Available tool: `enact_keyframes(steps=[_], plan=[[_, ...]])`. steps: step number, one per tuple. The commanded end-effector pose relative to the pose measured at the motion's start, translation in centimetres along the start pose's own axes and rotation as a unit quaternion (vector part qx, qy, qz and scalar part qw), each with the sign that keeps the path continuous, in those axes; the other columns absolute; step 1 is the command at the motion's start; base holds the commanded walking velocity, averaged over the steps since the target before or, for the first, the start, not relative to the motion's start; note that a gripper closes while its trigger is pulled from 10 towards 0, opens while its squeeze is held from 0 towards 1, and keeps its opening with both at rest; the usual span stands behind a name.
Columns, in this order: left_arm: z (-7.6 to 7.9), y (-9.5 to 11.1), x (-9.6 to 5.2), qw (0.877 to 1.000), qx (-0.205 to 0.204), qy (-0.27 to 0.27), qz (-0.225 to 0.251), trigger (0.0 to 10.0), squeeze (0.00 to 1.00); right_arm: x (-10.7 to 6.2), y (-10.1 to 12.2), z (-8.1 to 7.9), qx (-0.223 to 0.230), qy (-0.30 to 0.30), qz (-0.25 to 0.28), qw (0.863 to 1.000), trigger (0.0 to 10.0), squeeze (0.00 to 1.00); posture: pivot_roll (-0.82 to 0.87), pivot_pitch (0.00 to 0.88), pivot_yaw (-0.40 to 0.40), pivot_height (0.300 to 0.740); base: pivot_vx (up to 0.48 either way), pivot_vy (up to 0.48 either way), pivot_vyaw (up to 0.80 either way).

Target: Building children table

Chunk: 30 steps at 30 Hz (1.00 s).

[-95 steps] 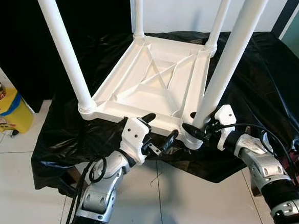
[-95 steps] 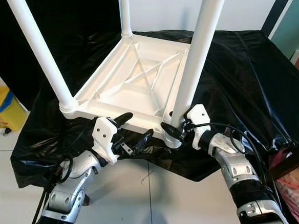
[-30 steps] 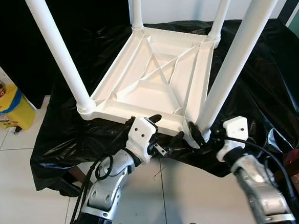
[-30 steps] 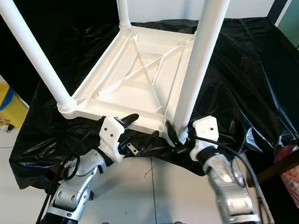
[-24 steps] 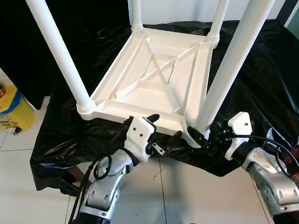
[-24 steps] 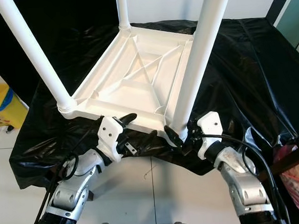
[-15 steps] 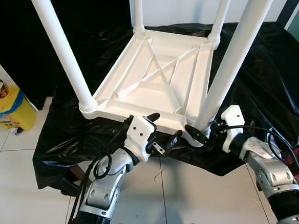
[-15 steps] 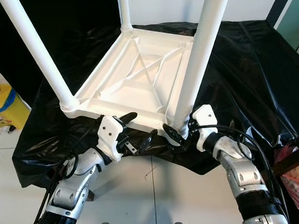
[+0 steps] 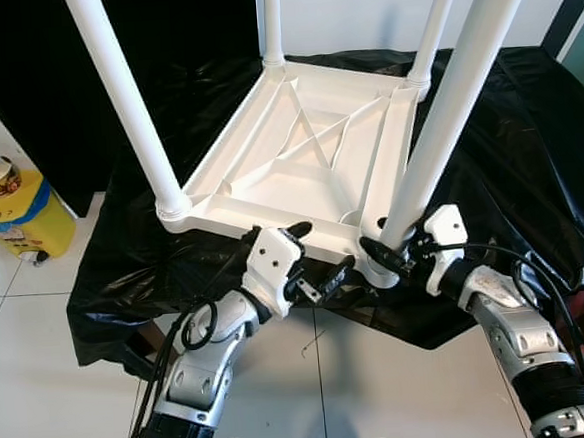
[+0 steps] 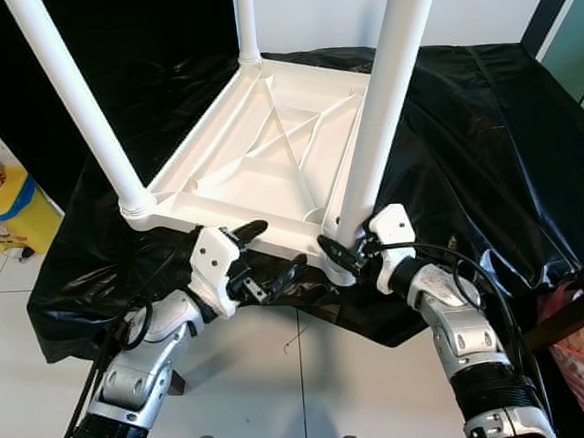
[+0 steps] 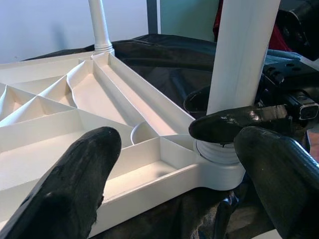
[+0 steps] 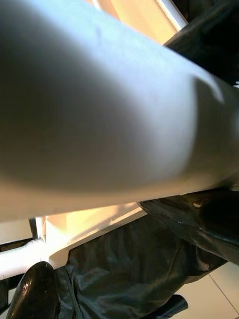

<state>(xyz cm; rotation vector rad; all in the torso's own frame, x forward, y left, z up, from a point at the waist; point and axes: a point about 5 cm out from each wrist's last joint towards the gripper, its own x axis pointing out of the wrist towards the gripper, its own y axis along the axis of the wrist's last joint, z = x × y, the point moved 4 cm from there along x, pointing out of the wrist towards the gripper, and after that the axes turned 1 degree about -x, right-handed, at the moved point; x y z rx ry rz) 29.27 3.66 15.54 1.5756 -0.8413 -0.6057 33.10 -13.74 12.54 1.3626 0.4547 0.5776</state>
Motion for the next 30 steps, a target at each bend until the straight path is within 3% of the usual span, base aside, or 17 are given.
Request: enact_keyframes(steps=[1, 10, 14, 18, 19, 22, 26, 29, 30], plan=[[0.3, -0.1, 0.1, 1.000, -0.002, -0.004, 0.002, 10.0, 0.00, -0.2, -1.1, -0.5, -0.011, 0.001, -0.023, 1.000, 10.0, 0.00, -0.01, 0.038, -0.042, 0.740, 0.000, 0.000, 0.00], [0.2, -0.1, 0.1, 1.000, -0.002, -0.004, 0.002, 10.0, 0.00, -0.1, -1.0, -0.8, 0.000, -0.009, -0.013, 1.000, 10.0, 0.00, -0.01, 0.041, -0.041, 0.740, 0.000, 0.000, 0.00], [0.2, -0.1, 0.2, 1.000, -0.005, -0.003, 0.002, 10.0, 0.00, 0.2, -1.9, -1.9, -0.016, -0.096, -0.041, 0.994, 10.0, 0.00, -0.02, 0.052, -0.038, 0.740, 0.000, 0.000, 0.00], [0.3, -0.1, 0.2, 1.000, -0.004, -0.004, 0.001, 10.0, 0.00, 0.2, -1.9, -1.9, -0.009, -0.127, -0.043, 0.991, 10.0, 0.00, -0.02, 0.054, -0.037, 0.740, 0.000, 0.000, 0.00], [0.3, -0.1, 0.2, 1.000, -0.003, -0.005, 0.000, 10.0, 0.00, 0.0, -2.0, -1.6, 0.001, -0.162, -0.045, 0.986, 10.0, 0.00, -0.02, 0.055, -0.037, 0.740, 0.000, 0.000, 0.00], [0.3, -0.1, 0.2, 1.000, -0.003, -0.005, 0.000, 10.0, 0.00, -0.2, -2.1, -1.4, 0.008, -0.191, -0.046, 0.980, 10.0, 0.00, -0.02, 0.057, -0.036, 0.740, 0.000, 0.000, 0.00], [0.4, -0.1, 0.2, 1.000, -0.005, -0.007, 0.000, 10.0, 0.00, -0.9, -2.5, -1.1, 0.027, -0.277, -0.054, 0.959, 10.0, 0.00, -0.03, 0.063, -0.034, 0.740, 0.000, 0.000, 0.00], [0.4, -0.1, 0.2, 1.000, -0.005, -0.007, 0.000, 10.0, 0.00, -1.1, -2.5, -1.2, 0.029, -0.294, -0.055, 0.954, 10.0, 0.00, -0.03, 0.065, -0.034, 0.740, 0.000, 0.000, 0.00], [0.5, -0.1, 0.2, 1.000, -0.006, -0.008, 0.001, 10.0, 0.00, -1.3, -2.6, -1.3, 0.038, -0.321, -0.059, 0.944, 10.0, 0.00, -0.03, 0.066, -0.034, 0.740, 0.000, 0.000, 0.00]])
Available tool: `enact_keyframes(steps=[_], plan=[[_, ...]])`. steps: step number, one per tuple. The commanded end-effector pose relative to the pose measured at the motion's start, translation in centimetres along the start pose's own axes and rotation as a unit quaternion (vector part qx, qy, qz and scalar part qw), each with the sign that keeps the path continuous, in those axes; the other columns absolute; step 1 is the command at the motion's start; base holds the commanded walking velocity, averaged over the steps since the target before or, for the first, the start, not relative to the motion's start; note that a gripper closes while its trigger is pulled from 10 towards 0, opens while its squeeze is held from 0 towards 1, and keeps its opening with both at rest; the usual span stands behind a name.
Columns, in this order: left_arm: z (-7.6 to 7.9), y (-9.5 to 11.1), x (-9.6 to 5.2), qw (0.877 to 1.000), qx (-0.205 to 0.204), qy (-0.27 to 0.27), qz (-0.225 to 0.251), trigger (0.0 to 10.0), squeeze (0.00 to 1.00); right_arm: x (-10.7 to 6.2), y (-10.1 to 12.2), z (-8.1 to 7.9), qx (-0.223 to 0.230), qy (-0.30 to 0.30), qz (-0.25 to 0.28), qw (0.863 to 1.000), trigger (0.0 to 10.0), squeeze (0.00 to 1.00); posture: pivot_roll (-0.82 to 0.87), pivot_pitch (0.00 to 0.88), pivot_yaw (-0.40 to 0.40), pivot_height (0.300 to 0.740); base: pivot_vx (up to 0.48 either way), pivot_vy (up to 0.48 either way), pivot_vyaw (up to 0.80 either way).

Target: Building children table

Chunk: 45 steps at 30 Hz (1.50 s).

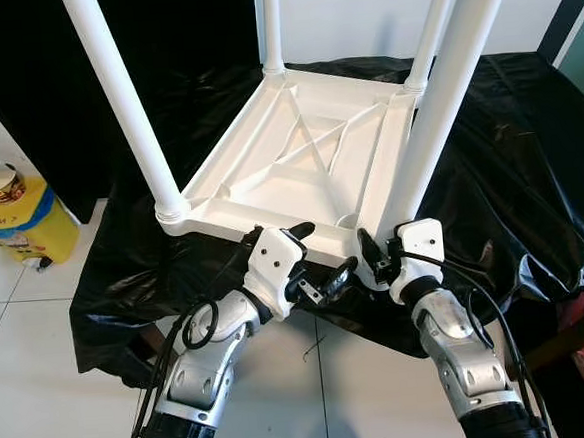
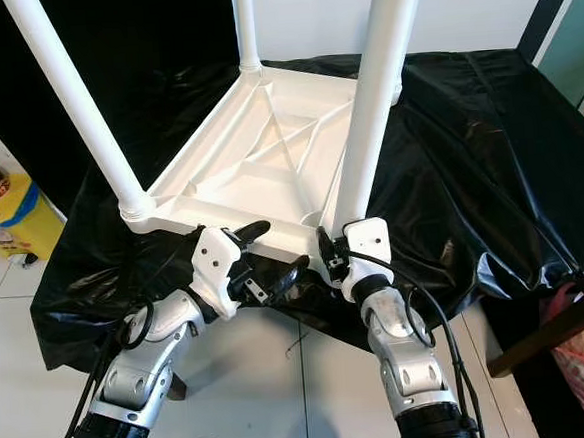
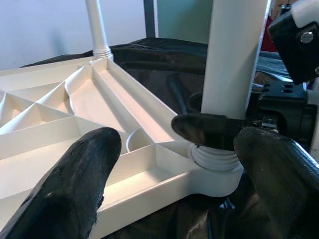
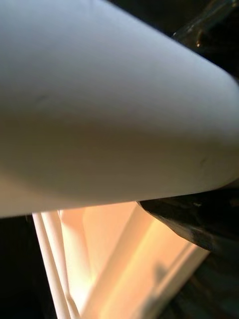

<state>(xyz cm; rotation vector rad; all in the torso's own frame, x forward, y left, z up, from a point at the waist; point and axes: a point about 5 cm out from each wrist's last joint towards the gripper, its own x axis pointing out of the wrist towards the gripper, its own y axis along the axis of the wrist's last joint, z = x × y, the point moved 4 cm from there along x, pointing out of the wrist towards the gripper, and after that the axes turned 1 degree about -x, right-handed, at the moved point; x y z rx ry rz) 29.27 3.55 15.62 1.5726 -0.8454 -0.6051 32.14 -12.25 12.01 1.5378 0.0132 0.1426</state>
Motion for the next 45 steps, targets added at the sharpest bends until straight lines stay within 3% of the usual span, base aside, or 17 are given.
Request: enact_keyframes(steps=[1, 13, 14, 16, 17, 27, 29, 31, 32, 36, 39, 45], plan=[[0.4, -0.2, 0.2, 1.000, -0.006, -0.007, -0.001, 10.0, 0.00, -0.9, -2.3, 1.4, -0.022, -0.042, -0.052, 0.998, 10.0, 0.00, -0.03, 0.066, -0.034, 0.740, 0.000, 0.000, 0.00], [0.6, -0.1, 0.4, 1.000, -0.008, -0.011, 0.001, 10.0, 0.00, -1.1, -1.7, 0.2, -0.008, -0.039, -0.043, 0.998, 10.0, 0.00, -0.03, 0.064, -0.031, 0.740, 0.000, 0.000, 0.00], [0.5, -0.1, 0.4, 1.000, -0.007, -0.011, 0.001, 10.0, 0.00, -1.1, -1.5, 0.2, -0.009, -0.043, -0.043, 0.998, 10.0, 0.11, -0.03, 0.064, -0.032, 0.740, 0.000, 0.000, 0.00], [0.5, -0.1, 0.4, 1.000, -0.007, -0.011, 0.001, 10.0, 0.00, -1.0, -1.4, 0.2, -0.009, -0.045, -0.043, 0.998, 10.0, 0.11, -0.03, 0.064, -0.032, 0.740, 0.000, 0.000, 0.00], [0.5, -0.1, 0.4, 1.000, -0.007, -0.010, 0.001, 10.0, 0.00, -0.9, -1.0, 0.3, -0.009, -0.038, -0.034, 0.999, 10.0, 1.00, -0.03, 0.064, -0.033, 0.740, 0.000, 0.000, 0.00], [0.5, -0.1, 0.4, 1.000, -0.006, -0.009, 0.002, 10.0, 0.00, -1.0, 0.6, 0.6, -0.015, 0.044, 0.008, 0.999, 10.0, 1.00, -0.03, 0.061, -0.035, 0.740, 0.000, 0.000, 0.00], [0.4, -0.1, 0.3, 1.000, -0.006, -0.008, 0.000, 10.0, 0.00, -1.5, 1.0, 0.9, -0.020, 0.122, 0.014, 0.992, 10.0, 1.00, -0.03, 0.063, -0.031, 0.740, 0.000, 0.000, 0.00], [0.4, -0.1, 0.3, 1.000, -0.006, -0.008, 0.000, 10.0, 0.00, -1.6, 0.9, 0.9, -0.022, 0.139, 0.010, 0.990, 10.0, 1.00, -0.03, 0.063, -0.031, 0.740, 0.000, 0.000, 0.00], [0.4, -0.1, 0.2, 1.000, -0.006, -0.008, 0.000, 10.0, 0.00, -1.6, 0.9, 1.0, -0.028, 0.166, 0.005, 0.986, 10.0, 0.00, -0.03, 0.062, -0.031, 0.740, 0.000, 0.000, 0.00], [0.3, -0.1, 0.3, 1.000, -0.006, -0.009, -0.001, 10.0, 0.00, -1.4, 0.9, 1.6, -0.050, 0.222, -0.001, 0.974, 10.0, 0.00, -0.03, 0.060, -0.029, 0.740, 0.000, 0.000, 0.00], [0.3, -0.1, 0.3, 1.000, -0.006, -0.009, -0.001, 10.0, 0.00, -1.2, 0.9, 1.7, -0.053, 0.231, -0.004, 0.972, 10.0, 0.00, -0.03, 0.060, -0.029, 0.740, 0.000, 0.000, 0.00], [0.3, -0.1, 0.4, 1.000, -0.005, -0.011, 0.000, 10.0, 0.00, 0.4, 1.2, 1.6, -0.086, 0.269, -0.004, 0.959, 10.0, 0.00, -0.03, 0.051, -0.025, 0.740, 0.000, 0.000, 0.00]])
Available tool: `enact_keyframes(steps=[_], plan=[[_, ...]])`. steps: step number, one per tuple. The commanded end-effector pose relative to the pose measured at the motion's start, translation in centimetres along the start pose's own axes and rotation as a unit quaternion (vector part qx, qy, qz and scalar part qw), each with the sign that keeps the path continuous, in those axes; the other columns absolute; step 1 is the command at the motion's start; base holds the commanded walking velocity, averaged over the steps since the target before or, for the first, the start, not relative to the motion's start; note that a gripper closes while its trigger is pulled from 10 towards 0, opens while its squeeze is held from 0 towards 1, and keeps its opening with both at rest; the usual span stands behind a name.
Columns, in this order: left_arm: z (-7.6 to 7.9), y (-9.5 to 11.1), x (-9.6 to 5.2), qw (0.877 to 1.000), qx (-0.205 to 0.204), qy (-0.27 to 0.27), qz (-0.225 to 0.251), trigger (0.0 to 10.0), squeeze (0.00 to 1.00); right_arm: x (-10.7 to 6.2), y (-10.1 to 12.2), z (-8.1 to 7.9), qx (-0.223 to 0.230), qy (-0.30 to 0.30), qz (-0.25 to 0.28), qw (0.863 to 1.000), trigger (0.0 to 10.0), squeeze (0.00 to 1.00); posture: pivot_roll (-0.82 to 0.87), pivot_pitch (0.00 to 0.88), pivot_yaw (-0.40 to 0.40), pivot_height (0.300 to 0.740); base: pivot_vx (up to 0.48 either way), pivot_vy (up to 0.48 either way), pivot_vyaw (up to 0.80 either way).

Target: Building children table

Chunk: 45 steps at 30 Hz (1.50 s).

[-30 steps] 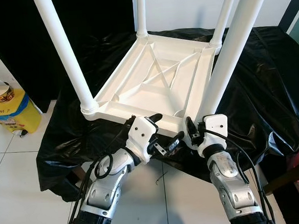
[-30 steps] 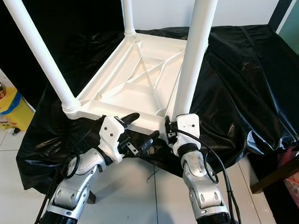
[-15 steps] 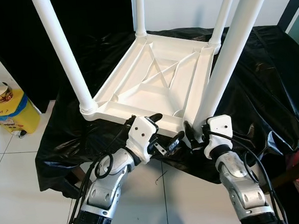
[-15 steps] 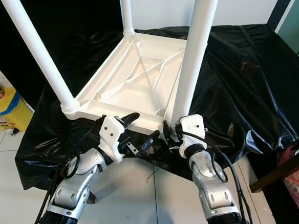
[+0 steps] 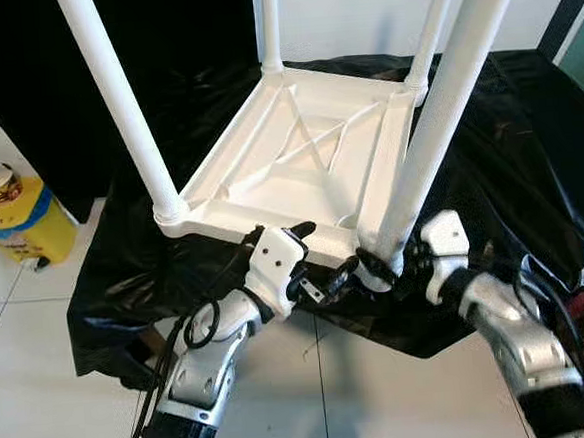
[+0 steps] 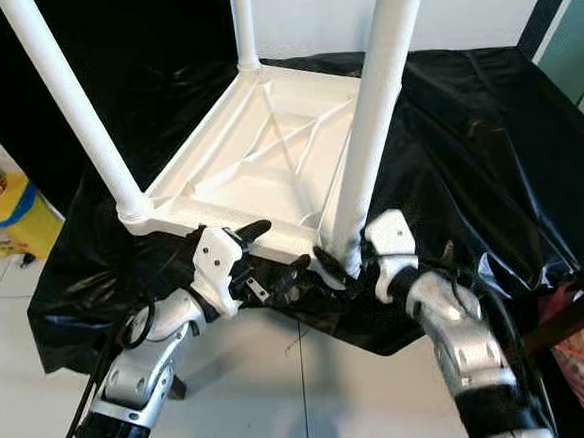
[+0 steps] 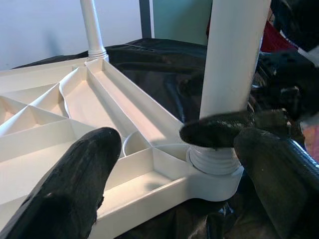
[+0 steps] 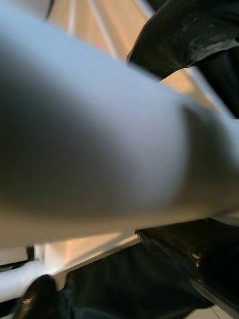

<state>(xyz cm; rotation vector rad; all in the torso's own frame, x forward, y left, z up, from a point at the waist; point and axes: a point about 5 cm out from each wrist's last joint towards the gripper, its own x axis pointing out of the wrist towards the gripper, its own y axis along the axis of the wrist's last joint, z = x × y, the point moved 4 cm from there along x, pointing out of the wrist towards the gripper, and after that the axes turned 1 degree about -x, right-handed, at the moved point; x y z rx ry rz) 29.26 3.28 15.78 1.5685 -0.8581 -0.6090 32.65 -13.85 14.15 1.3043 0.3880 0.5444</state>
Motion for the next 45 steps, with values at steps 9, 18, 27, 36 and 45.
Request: enact_keyframes(steps=[9, 18, 27, 36, 45], plan=[[-0.3, 0.0, 0.0, 1.000, -0.001, 0.001, -0.003, 10.0, 0.00, 0.5, -2.0, -0.5, -0.006, 0.047, -0.030, 0.998, 0.0, 0.00, 0.00, 0.046, -0.038, 0.740, 0.000, 0.000, 0.00], [-0.1, -0.2, -0.1, 1.000, -0.004, 0.003, -0.004, 10.0, 0.00, 0.0, -3.1, -0.1, -0.010, 0.039, -0.046, 0.998, 0.0, 0.00, -0.01, 0.038, -0.042, 0.740, 0.000, 0.000, 0.00], [0.1, -0.3, 0.0, 1.000, -0.005, -0.002, -0.004, 10.0, 0.00, -0.6, -3.4, -0.4, 0.025, -0.009, -0.043, 0.999, 10.0, 0.00, -0.01, 0.030, -0.043, 0.740, 0.000, 0.000, 0.00], [0.4, -0.3, 0.2, 1.000, -0.007, -0.009, -0.002, 10.0, 0.00, -0.9, -4.2, 0.4, 0.031, -0.143, -0.067, 0.987, 10.0, 0.00, -0.02, 0.024, -0.047, 0.740, 0.000, 0.000, 0.00], [0.6, -0.4, 0.2, 1.000, -0.008, -0.013, -0.003, 10.0, 0.00, -2.1, -5.0, 0.9, 0.060, -0.286, -0.084, 0.953, 10.0, 0.00, -0.01, 0.025, -0.050, 0.740, 0.000, 0.000, 0.00]])
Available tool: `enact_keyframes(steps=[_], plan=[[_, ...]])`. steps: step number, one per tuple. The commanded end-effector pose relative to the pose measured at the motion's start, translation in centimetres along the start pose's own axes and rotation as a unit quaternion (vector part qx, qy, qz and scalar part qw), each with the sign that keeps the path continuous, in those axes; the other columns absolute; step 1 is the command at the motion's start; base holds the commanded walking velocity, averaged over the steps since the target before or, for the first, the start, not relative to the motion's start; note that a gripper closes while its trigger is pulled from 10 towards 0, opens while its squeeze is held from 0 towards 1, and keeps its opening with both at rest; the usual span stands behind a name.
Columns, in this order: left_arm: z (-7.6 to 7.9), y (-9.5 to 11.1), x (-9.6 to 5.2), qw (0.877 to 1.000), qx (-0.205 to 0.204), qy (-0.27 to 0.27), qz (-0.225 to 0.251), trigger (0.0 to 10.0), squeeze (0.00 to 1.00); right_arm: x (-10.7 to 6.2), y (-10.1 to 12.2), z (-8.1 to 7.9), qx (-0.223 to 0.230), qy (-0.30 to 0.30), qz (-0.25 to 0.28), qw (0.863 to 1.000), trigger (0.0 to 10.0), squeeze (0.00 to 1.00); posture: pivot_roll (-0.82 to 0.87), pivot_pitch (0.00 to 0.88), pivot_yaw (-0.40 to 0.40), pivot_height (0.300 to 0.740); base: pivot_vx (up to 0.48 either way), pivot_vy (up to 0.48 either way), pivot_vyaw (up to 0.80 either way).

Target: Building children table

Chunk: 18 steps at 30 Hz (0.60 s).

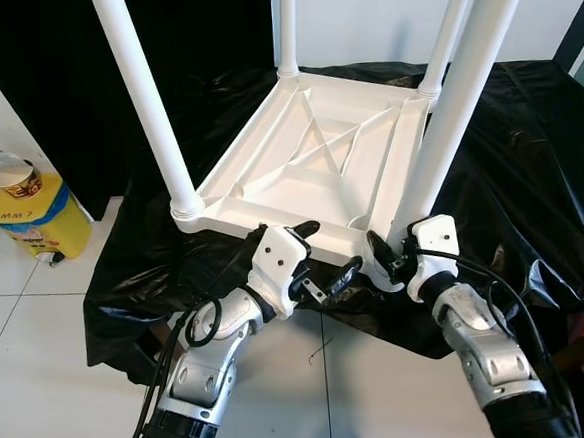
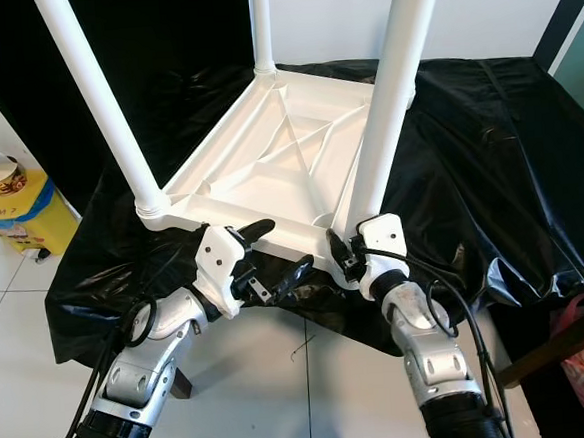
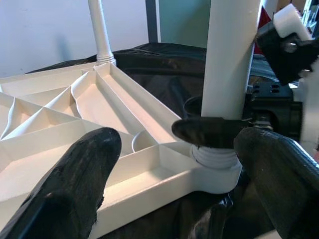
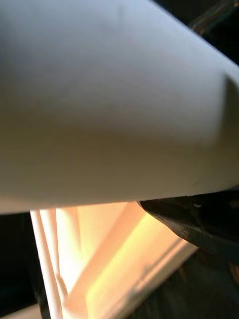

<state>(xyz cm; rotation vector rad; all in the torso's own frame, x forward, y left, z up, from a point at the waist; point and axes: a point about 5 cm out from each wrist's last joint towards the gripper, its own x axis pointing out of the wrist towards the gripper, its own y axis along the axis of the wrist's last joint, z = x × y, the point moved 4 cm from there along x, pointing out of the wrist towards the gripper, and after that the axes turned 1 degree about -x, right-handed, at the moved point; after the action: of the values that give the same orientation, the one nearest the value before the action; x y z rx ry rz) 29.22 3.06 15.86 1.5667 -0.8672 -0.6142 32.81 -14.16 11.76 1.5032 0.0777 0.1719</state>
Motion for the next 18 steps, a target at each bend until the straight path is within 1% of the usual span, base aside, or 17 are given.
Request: enact_keyframes(steps=[1, 3, 5, 6, 8, 14, 18], plan=[[0.4, -0.4, 0.0, 1.000, -0.009, -0.008, -0.004, 10.0, 0.00, -1.1, -2.4, 2.2, -0.020, -0.067, -0.054, 0.996, 10.0, 0.00, -0.01, 0.025, -0.050, 0.740, 0.000, 0.000, 0.00], [0.4, -0.4, 0.0, 1.000, -0.008, -0.008, -0.004, 10.0, 0.00, -1.4, -2.5, 2.4, -0.013, -0.116, -0.057, 0.992, 10.0, 0.00, -0.01, 0.023, -0.052, 0.740, 0.000, 0.000, 0.00], [0.4, -0.4, 0.0, 1.000, -0.008, -0.007, -0.003, 10.0, 0.00, -1.6, -2.4, 1.6, 0.004, -0.139, -0.056, 0.989, 10.0, 0.00, -0.01, 0.021, -0.051, 0.740, 0.000, 0.000, 0.00], [0.4, -0.4, 0.0, 1.000, -0.009, -0.007, -0.003, 10.0, 0.00, -1.6, -2.3, 1.2, 0.008, -0.141, -0.056, 0.988, 10.0, 0.00, -0.01, 0.021, -0.051, 0.740, 0.000, 0.000, 0.00], [0.5, -0.4, 0.1, 1.000, -0.009, -0.008, -0.002, 10.0, 0.00, -1.4, -2.0, 0.0, 0.016, -0.124, -0.053, 0.991, 10.0, 0.00, -0.01, 0.020, -0.050, 0.740, 0.000, 0.000, 0.00], [0.6, -0.5, 0.1, 1.000, -0.010, -0.011, -0.003, 10.0, 0.00, -1.4, -1.4, 0.2, 0.011, -0.127, -0.045, 0.991, 10.0, 0.00, -0.01, 0.018, -0.048, 0.740, 0.000, 0.000, 0.00], [0.5, -0.4, 0.1, 1.000, -0.009, -0.011, -0.002, 10.0, 0.00, -1.5, -1.3, 0.0, 0.009, -0.131, -0.045, 0.990, 10.0, 0.00, -0.01, 0.017, -0.047, 0.740, 0.000, 0.000, 0.00]])
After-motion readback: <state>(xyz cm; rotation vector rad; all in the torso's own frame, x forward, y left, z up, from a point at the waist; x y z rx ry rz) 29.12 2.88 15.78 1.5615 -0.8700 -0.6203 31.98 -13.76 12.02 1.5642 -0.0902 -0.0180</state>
